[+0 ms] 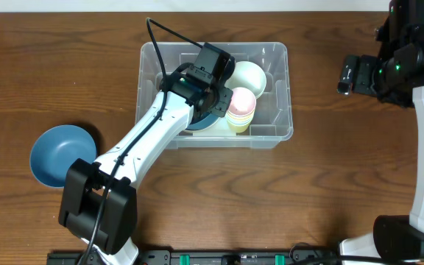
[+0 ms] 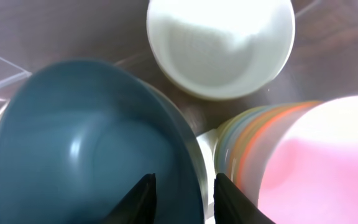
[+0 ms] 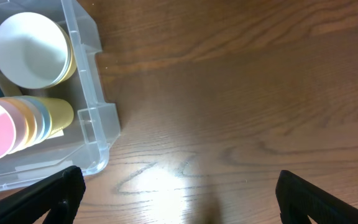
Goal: Pack container
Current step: 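Lower the blue bowl into the cream bowl and open the left gripper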
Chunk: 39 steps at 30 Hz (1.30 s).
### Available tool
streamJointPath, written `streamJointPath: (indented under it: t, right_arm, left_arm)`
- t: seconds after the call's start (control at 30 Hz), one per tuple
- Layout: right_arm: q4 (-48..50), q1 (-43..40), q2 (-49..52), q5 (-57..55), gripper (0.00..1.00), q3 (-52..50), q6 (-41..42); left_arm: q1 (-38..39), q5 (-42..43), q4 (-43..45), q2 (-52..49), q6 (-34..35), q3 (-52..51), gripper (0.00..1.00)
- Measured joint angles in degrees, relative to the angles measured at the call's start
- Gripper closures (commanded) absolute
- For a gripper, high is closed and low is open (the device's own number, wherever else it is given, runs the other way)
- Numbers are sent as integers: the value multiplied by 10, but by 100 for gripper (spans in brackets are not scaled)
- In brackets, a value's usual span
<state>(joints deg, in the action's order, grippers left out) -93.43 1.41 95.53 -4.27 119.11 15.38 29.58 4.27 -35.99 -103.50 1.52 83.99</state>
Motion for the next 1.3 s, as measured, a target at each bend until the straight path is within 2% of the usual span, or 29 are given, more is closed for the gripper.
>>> streamJointPath:
  t: [0.03,0.13,0.17,0.73,1.03,1.3]
  right_arm:
    - [0,0,0,0,1,0,0]
    - [0,0,0,0,1,0,0]
    - [0,0,0,0,1,0,0]
    - [0,0,0,0,1,0,0]
    - [0,0,0,0,1,0,0]
    - [0,0,0,0,1,0,0]
  left_arm:
    - [0,0,2,0,0,0,70]
    - [0,0,3,0,3,0,93]
    - [0,0,2,0,3,0,94]
    - [0,0,-14,0,0,-2,94]
    - [1,0,17,0,0,-72,94]
    - [1,0,46,0,0,-77,93]
